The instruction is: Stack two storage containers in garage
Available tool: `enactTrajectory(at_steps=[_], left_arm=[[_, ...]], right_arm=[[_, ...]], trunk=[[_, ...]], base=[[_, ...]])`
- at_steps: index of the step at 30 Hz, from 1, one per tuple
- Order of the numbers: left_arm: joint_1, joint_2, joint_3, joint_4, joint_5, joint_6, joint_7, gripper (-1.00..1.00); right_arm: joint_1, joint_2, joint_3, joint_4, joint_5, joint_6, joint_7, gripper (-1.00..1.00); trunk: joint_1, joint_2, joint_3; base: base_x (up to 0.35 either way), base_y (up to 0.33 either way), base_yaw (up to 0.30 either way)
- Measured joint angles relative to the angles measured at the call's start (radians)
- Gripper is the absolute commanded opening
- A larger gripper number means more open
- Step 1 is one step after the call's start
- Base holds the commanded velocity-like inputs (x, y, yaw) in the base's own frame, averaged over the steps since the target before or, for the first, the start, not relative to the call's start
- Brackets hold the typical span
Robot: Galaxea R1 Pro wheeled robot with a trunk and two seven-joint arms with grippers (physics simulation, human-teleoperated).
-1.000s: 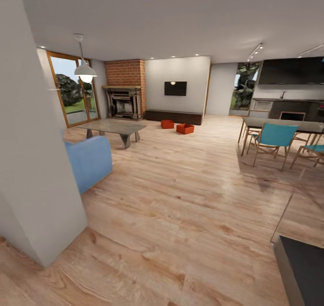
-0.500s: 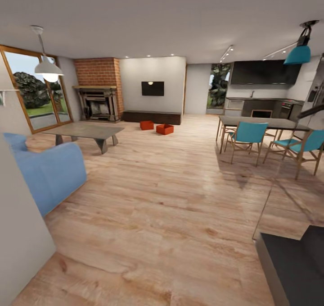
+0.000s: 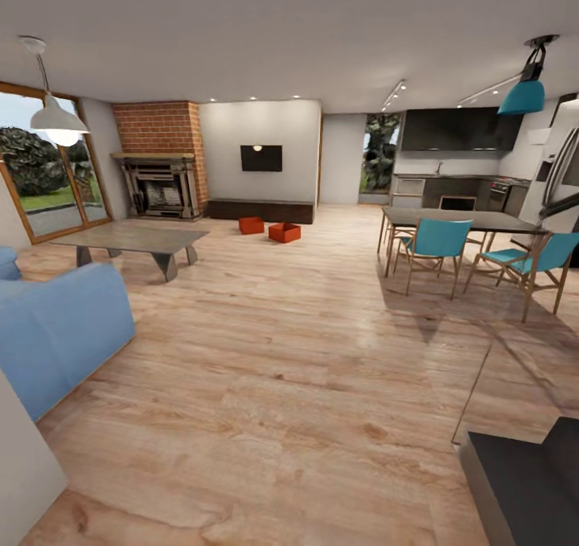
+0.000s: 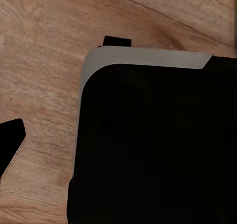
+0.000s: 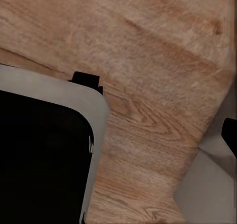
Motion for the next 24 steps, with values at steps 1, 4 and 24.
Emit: enactTrajectory(at_steps=[1, 4, 24], left_arm=[[0.000, 0.000, 0.000, 0.000, 0.000, 0.000, 0.000, 1.00], [0.000, 0.000, 0.000, 0.000, 0.000, 0.001, 0.000, 1.00], [0.000, 0.000, 0.000, 0.000, 0.000, 0.003, 0.000, 1.00]], right_arm=[[0.000, 0.000, 0.003, 0.000, 0.000, 0.000, 0.000, 1.00], [0.000, 0.000, 0.026, 0.000, 0.000, 0.000, -0.001, 1.00], [0.000, 0.007, 0.061, 0.002, 0.082, -0.002, 0.003, 1.00]], trunk=[[0.000, 0.000, 0.000], [0.000, 0.000, 0.000], [0.000, 0.000, 0.000]], base=[[0.322, 0.000, 0.000], [0.322, 0.000, 0.000], [0.322, 0.000, 0.000]])
